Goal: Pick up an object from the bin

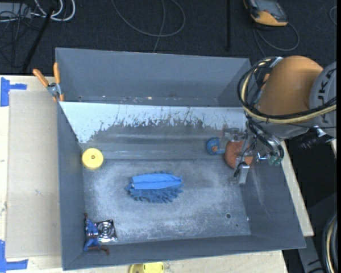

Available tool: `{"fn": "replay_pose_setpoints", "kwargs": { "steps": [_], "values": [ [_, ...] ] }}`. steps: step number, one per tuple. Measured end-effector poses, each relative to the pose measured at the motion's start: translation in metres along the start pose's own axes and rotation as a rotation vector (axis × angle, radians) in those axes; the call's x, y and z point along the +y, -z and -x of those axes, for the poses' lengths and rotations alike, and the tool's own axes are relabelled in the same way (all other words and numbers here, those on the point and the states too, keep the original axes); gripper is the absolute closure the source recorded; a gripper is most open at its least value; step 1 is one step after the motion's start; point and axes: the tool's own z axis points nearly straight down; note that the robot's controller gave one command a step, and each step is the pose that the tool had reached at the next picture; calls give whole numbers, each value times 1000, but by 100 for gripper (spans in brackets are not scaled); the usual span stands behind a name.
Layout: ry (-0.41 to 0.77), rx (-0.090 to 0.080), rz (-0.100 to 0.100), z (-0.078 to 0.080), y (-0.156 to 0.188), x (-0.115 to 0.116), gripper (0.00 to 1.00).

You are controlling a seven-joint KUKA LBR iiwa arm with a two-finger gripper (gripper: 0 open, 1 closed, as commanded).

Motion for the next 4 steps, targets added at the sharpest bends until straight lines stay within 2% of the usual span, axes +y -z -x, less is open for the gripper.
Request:
{"fn": "replay_pose_setpoints", "kwargs": {
  "steps": [1,2,3,4],
  "values": [
    [27,-6,-2,20,-46,44,0],
    [-50,5,1,4,-63,69,0],
    [116,-4,0,18,-81,94,0],
    [39,1,0,-3,-85,128,0]
  ]
}}
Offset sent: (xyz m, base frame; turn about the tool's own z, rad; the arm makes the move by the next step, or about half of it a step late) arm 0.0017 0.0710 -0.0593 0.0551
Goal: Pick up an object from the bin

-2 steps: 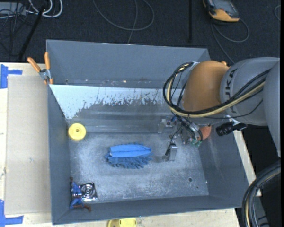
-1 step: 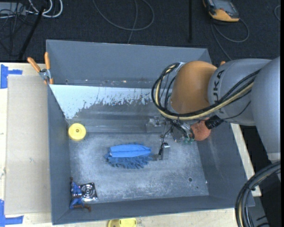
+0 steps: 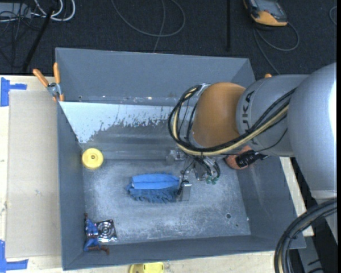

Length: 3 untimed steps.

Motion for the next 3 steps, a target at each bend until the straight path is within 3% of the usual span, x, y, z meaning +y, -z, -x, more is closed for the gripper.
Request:
{"fn": "replay_pose_setpoints", "kwargs": {
  "steps": [1,3],
  "values": [
    [162,-3,0,6,-5,29,100],
    [165,-3,0,6,-5,29,100]
  ]
}}
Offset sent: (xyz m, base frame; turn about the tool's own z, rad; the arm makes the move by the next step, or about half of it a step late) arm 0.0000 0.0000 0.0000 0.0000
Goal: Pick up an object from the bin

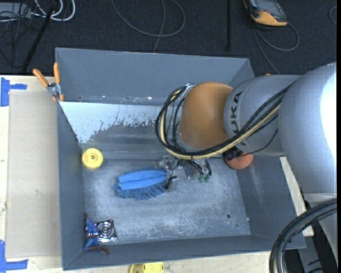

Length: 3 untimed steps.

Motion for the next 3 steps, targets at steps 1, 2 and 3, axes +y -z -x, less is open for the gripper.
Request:
{"fn": "replay_pose_setpoints", "kwargs": {
  "steps": [1,2,3],
  "values": [
    [0,0,0,0,0,0,100],
    [-140,0,0,5,124,-11,100],
    [-139,0,0,5,124,-10,100]
  ]
}}
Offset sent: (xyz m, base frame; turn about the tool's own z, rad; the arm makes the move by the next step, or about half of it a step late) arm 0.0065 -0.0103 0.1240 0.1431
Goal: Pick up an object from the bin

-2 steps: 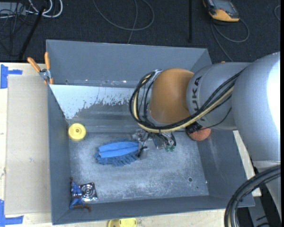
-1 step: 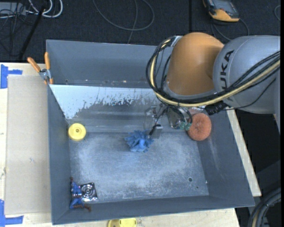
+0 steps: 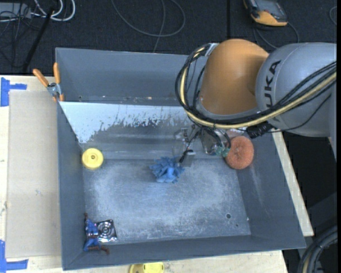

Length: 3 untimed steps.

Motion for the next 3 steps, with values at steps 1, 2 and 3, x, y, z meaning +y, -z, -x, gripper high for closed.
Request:
{"fn": "replay_pose_setpoints", "kwargs": {
  "steps": [1,2,3],
  "values": [
    [13,0,0,-3,-14,2,100],
    [3,2,1,-4,-16,5,100],
    [11,-2,0,10,-20,1,100]
  ]
}}
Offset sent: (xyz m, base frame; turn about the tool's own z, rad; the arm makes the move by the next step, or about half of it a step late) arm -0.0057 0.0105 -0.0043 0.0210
